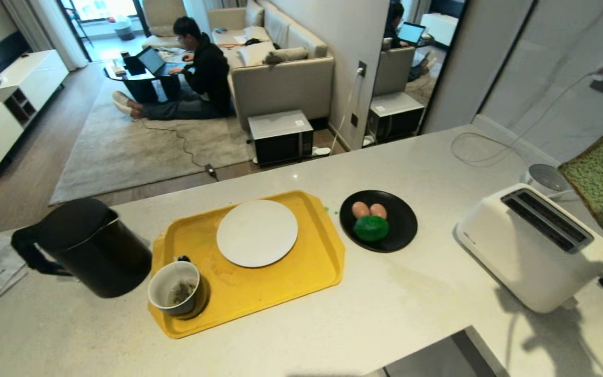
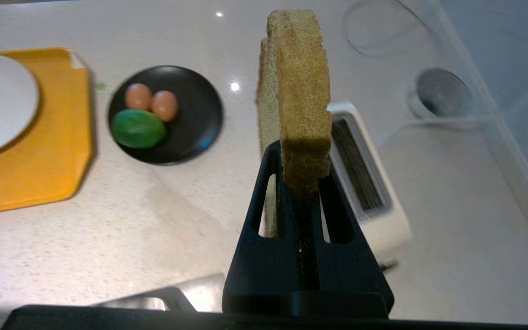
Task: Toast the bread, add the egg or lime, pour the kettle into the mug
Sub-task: Put the baked bread on a plate
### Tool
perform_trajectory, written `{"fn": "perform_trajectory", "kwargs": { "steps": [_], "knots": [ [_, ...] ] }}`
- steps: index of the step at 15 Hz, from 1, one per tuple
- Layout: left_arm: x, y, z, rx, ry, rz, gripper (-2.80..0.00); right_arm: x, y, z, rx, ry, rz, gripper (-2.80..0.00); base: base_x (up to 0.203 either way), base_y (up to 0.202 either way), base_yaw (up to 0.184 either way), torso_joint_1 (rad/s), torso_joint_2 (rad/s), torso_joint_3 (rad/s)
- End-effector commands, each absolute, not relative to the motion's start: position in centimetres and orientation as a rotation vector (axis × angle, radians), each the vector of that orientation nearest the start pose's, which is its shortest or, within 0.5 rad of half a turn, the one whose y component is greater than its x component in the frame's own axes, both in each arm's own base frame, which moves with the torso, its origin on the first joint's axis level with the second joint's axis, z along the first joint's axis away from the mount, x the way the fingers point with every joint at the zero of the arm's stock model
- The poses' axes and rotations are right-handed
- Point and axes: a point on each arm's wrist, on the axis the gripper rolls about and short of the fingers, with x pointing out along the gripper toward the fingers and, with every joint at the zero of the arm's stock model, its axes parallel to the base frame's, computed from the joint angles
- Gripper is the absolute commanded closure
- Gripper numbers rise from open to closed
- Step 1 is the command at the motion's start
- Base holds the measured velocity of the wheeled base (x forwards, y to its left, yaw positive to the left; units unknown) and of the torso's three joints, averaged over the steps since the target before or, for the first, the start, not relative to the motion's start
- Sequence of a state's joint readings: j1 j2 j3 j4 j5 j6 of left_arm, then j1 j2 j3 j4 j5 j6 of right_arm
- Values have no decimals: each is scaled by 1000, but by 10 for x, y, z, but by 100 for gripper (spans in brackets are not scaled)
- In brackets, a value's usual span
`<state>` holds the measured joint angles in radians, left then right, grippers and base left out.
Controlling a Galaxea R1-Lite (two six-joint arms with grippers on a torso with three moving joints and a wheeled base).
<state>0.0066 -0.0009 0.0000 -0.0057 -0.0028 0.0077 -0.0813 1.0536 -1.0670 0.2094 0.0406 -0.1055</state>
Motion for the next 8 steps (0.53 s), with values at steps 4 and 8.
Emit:
{"fn": "perform_trajectory", "kwargs": {
  "steps": [4,8],
  "knots": [
    [-23,0,76,8,-8,3,0,126,-9,318,-95,201,-29,0,-1,-7,174,1,2,5],
    [-23,0,76,8,-8,3,0,126,-9,318,-95,202,-27,0,-1,-8,172,3,0,2]
  ]
}}
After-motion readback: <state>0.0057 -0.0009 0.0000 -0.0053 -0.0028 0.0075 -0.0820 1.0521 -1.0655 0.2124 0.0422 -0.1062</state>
